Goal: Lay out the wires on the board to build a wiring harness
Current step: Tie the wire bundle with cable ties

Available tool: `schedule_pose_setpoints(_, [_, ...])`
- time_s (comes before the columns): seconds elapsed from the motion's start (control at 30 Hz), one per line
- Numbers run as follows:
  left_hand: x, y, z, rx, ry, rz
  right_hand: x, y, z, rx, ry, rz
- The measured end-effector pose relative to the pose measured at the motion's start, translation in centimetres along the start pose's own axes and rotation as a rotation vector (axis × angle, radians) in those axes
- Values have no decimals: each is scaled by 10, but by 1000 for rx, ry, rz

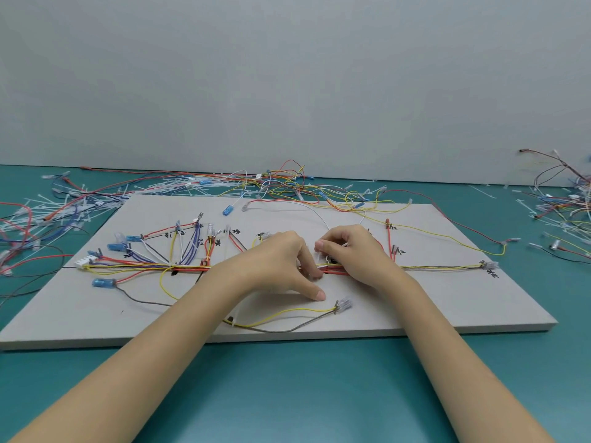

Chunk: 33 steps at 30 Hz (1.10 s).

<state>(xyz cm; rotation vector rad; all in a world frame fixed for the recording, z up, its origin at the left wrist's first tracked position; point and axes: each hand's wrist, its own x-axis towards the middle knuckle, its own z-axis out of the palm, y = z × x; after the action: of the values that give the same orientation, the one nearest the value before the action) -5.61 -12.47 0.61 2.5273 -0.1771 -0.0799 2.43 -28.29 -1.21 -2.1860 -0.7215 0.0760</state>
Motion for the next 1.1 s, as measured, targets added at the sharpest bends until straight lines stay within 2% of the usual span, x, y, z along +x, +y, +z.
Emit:
schedule_pose_setpoints(0.17, [2,-3,3,-22,32,38,0,0,-1,44,-14,8])
schedule_pose_setpoints(0.33, [5,-5,9,-137,150,83,-1,0,-5,150,-30,48])
schedule_pose_setpoints(0.8, [7,-8,6,-278,49,42,-5,-7,-15,342,-130,121])
schedule_pose_setpoints(1.1, [9,-6,22,-348,249,7,-3,-1,-18,455,-137,134])
